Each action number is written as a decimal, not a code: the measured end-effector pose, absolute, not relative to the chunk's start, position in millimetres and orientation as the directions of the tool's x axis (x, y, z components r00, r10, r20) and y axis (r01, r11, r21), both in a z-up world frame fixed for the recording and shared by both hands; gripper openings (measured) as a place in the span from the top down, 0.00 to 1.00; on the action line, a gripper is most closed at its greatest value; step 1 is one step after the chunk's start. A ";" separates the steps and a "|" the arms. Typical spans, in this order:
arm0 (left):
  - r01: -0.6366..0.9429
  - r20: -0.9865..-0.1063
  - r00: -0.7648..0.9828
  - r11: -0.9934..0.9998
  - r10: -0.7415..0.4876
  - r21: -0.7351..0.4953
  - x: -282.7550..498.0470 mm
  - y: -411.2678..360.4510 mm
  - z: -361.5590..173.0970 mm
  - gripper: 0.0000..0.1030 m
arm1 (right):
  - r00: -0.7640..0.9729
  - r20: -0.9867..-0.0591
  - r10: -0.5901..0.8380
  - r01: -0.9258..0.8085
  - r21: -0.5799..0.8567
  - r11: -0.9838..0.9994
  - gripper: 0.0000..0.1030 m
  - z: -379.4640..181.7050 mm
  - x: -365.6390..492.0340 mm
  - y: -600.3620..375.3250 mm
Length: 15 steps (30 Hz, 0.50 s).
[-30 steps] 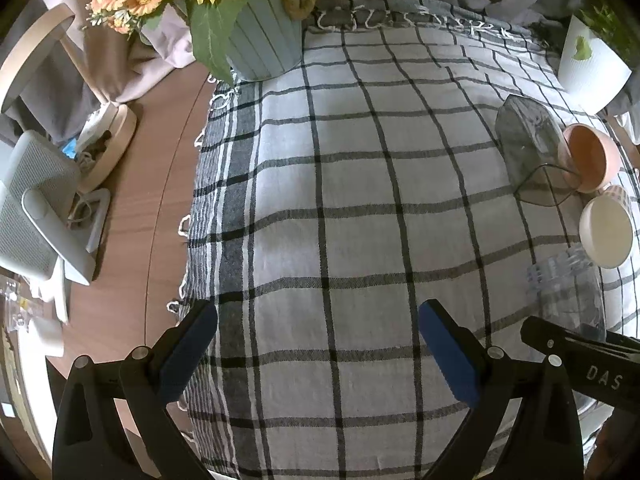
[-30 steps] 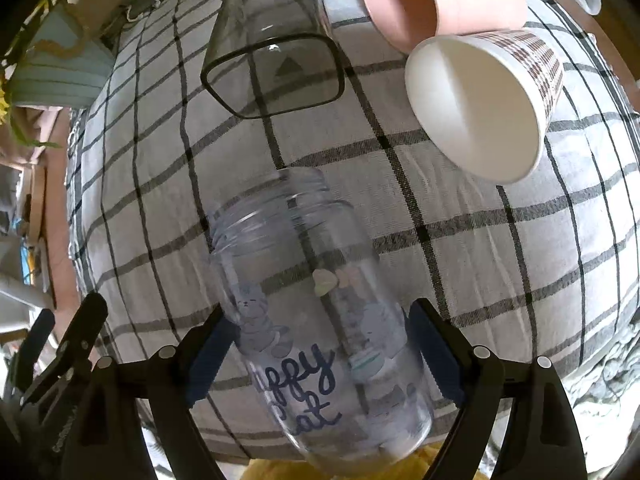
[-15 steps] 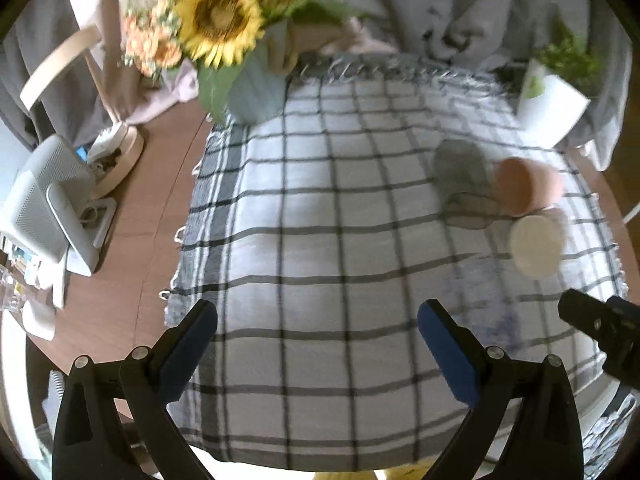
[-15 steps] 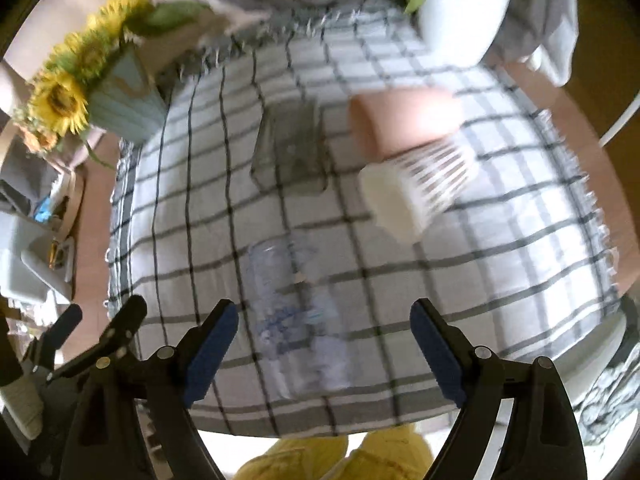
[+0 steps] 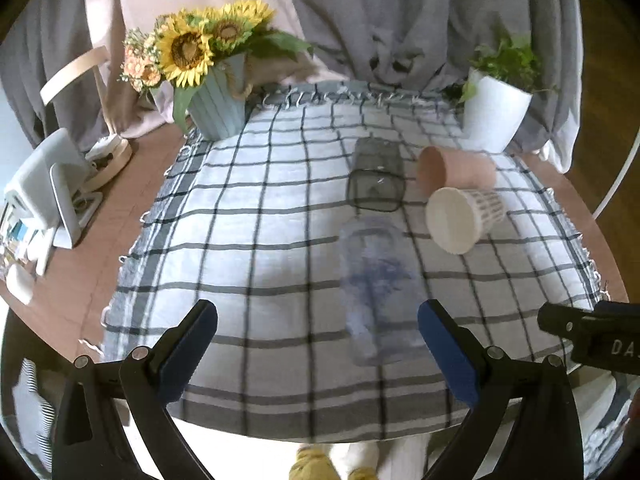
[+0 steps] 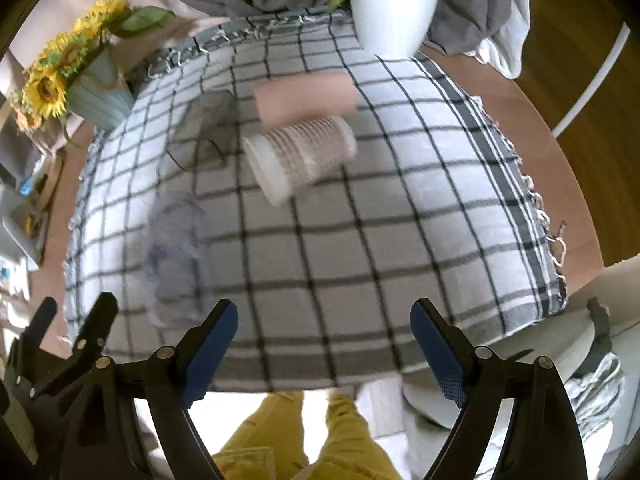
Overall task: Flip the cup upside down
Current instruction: 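Lower the jar mouth-down onto the cloth and open the right tool, then move the left tool to the upturned clear jar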
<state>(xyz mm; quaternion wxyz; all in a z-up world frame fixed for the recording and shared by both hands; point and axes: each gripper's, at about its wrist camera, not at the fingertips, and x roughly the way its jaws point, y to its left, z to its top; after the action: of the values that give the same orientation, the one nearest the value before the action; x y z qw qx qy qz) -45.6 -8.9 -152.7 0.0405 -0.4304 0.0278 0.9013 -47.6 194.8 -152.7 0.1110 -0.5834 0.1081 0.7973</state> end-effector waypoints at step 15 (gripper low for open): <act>-0.040 -0.653 -0.757 -0.994 -0.037 0.102 -16.1 39.7 -211.7 0.01 | -0.214 -0.966 0.144 -0.267 -0.084 -0.960 0.15 -196.7 -20.3 232.9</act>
<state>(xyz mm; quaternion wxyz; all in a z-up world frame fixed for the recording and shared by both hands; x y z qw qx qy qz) -16.1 39.7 -211.7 0.0008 -0.3488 0.0549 0.9356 -20.3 232.9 -196.7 0.1320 -0.6128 0.0502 0.7776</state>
